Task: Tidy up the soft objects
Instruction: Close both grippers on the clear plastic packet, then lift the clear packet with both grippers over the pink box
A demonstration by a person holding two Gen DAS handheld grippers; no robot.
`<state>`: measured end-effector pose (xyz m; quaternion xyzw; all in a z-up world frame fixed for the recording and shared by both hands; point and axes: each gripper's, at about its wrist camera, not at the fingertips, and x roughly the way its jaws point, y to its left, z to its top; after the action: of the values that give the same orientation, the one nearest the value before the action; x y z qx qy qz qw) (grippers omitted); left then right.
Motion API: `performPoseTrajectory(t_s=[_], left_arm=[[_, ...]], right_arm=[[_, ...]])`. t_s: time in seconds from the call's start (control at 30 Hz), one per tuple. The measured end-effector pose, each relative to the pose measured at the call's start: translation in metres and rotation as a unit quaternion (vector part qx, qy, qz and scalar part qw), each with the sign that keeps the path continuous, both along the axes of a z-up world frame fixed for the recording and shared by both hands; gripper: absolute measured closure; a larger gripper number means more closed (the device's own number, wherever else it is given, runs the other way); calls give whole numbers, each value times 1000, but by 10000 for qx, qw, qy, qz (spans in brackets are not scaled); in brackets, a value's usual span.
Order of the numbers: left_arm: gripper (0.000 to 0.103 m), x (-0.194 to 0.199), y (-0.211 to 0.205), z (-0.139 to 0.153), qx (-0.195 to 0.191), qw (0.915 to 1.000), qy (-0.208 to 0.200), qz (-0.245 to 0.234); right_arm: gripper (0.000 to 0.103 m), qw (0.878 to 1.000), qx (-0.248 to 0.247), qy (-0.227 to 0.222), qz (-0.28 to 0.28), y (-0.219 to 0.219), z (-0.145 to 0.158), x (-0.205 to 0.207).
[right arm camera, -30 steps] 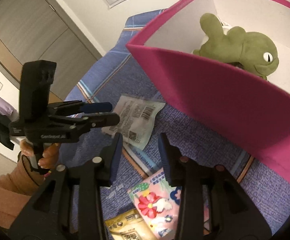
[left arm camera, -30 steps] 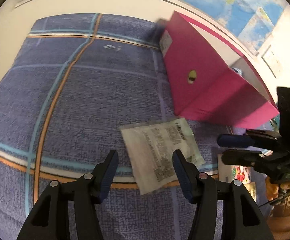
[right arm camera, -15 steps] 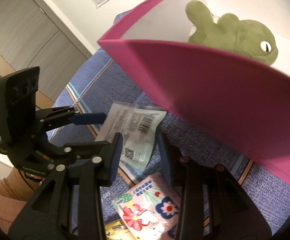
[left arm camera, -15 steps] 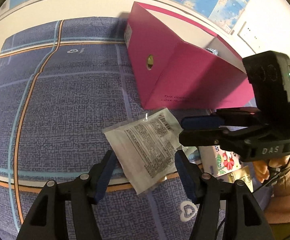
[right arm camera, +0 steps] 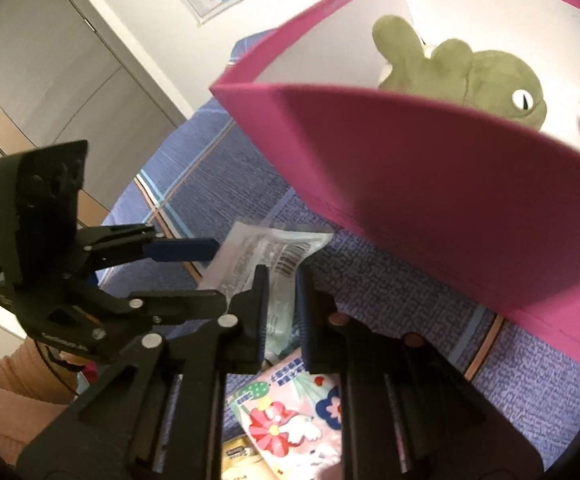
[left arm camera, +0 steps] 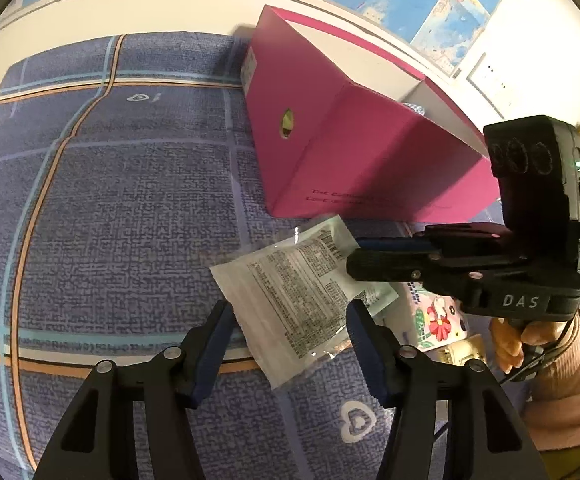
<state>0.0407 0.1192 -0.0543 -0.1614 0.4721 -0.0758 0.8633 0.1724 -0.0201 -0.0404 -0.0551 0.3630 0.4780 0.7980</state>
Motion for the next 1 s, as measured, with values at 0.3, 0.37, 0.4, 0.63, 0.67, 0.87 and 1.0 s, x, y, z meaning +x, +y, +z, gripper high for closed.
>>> performPoseTrajectory(t_s=[0.3,0.37,0.4,0.63,0.67,0.87,1.0], left_arm=[[44,3,-7,-2,-46,10000,-32,-60],[44,5,-8,-1,-31,10000,-24,-64],[44,5,-8,-1,-64,10000,-22,-62],[44,6,-5,0,-200,9998,-36,-7],[44,4,-3,0,-229,9997,-25,3],[39,0,-10,6,-627,9972,-117,-398],[38,2,-21,4,-735,9949,-32,-691]], right_arm=[[81,9994,-18,340,26,-4,-9,2],[83,9997,55,252,8,-2,-5,-1],[83,9997,72,212,-7,-1,-3,-2],[89,9980,594,229,-45,-26,11,-3],[90,9974,669,260,-48,-32,13,-3],[92,9932,1103,367,-97,-61,24,-5],[92,9911,1278,328,-172,-72,31,-9]])
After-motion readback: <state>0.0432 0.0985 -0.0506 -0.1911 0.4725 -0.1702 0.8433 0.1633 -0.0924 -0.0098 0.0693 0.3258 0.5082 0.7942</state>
